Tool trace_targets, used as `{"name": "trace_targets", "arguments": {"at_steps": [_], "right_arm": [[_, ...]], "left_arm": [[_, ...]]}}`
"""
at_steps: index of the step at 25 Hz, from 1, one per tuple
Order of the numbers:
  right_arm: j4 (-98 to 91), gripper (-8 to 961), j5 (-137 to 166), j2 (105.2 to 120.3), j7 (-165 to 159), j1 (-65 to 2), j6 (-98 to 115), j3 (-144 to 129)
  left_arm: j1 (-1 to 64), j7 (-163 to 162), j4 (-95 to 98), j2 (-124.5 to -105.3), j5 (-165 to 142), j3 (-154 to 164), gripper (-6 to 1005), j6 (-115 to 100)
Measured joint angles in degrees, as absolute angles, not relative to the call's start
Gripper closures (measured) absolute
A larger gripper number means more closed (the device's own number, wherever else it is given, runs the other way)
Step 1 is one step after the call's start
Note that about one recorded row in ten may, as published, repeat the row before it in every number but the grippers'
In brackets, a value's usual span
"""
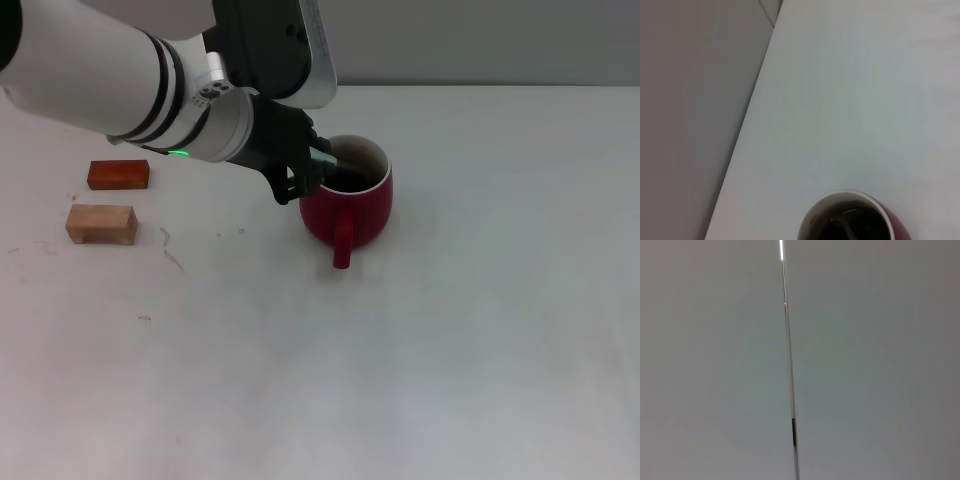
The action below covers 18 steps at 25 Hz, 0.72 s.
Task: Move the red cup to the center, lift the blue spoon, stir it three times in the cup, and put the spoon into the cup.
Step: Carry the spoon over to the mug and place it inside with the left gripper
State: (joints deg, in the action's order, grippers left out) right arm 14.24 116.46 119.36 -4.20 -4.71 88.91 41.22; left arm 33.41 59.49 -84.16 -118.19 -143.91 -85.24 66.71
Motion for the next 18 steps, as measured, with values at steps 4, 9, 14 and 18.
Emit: {"name": "trace_targets", "arguments": {"at_steps": [4, 9, 14, 18], "right_arm": [[14.2, 127, 116.6, 119.36, -4.2, -4.7, 88.8, 41.2], [14.0, 128, 116.6, 119.36, -4.2, -4.7, 88.7, 41.2], [13.8, 128, 116.6, 119.36, -4.2, -4.7, 88.7, 41.1], [13.7, 128, 116.6, 119.36, -4.2, -4.7, 88.6, 40.8]], "left_arm": [[33.9, 59.5, -83.9, -118.34, -143.9, -82.6, 820, 66.1], [33.5, 59.1, -85.3, -118.32, -144.2, -81.4, 820, 66.6], [30.8, 59.0, -87.5, -118.06, -146.4, -82.6, 820, 68.5], [30.1, 59.0, -87.8, -118.05, -148.0, -84.1, 820, 69.1]]}}
